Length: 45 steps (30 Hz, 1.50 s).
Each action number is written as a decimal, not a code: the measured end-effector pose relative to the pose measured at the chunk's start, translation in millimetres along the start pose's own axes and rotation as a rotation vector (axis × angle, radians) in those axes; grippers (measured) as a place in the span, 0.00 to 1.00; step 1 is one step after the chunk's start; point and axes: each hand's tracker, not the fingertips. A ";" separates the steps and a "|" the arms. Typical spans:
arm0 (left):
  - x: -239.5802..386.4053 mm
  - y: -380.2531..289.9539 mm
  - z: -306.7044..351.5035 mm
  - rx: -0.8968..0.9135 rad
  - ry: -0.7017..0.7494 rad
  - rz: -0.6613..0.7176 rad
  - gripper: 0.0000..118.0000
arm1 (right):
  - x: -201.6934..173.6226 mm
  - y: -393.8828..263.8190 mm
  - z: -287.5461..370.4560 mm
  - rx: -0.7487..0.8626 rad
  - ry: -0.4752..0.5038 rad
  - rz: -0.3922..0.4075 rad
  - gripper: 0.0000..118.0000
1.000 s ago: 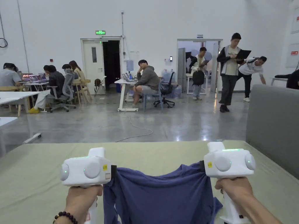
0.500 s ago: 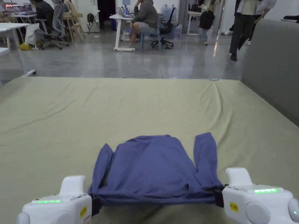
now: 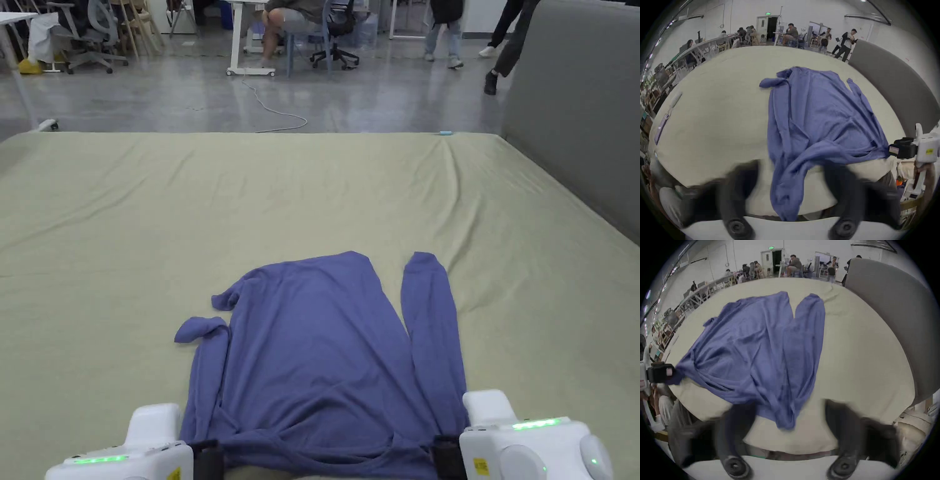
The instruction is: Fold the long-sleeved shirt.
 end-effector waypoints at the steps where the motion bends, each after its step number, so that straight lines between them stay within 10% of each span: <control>1: 0.8 1.4 8.2 0.001 -0.007 -0.004 1.00 | 0.5 3.3 10.2 0.033 -0.012 -0.009 0.94; 5: 6.9 16.4 34.7 0.087 -0.041 -0.032 1.00 | 6.6 20.4 48.4 0.190 -0.015 -0.045 0.84; 6: 9.2 21.2 37.2 0.093 -0.043 -0.033 0.98 | 7.4 24.2 54.3 0.202 -0.018 -0.062 0.48; 7: 11.5 25.1 38.5 0.105 -0.041 -0.030 0.83 | 8.1 26.8 59.5 0.222 -0.019 -0.073 0.02; 10: 18.4 26.5 38.5 0.170 -0.050 -0.030 0.40 | 3.2 26.3 56.0 0.225 -0.086 -0.103 0.00; 11: 24.3 25.8 35.1 0.159 -0.045 -0.029 0.00 | 2.2 25.9 52.9 0.228 -0.060 -0.069 0.00; 16: 39.5 25.4 30.1 0.155 -0.074 -0.034 0.00 | -0.9 20.8 45.1 0.195 -0.027 -0.072 0.00; 17: 32.4 24.4 25.4 0.153 -0.076 -0.038 0.00 | -0.8 17.4 37.1 0.176 -0.030 -0.088 0.10; 19: 35.3 24.9 20.4 0.139 -0.077 -0.046 0.00 | 4.4 11.5 20.3 0.070 -0.028 -0.098 0.65; 26: 37.5 31.6 18.7 0.120 -0.093 -0.050 0.00 | 9.6 -12.0 -25.2 -0.037 -0.054 -0.142 0.55; 33: 50.7 71.4 -8.6 0.115 -0.124 -0.105 0.00 | 10.9 -7.5 -45.1 -0.047 -0.006 -0.152 0.02; 42: 131.5 220.7 -100.7 0.089 -0.182 -0.336 0.01 | 14.4 -5.2 -32.5 0.011 -0.005 -0.162 0.01; 45: 169.5 272.4 -157.6 0.070 -0.190 -0.367 0.78 | 18.0 1.5 -31.8 0.022 -0.019 -0.162 0.01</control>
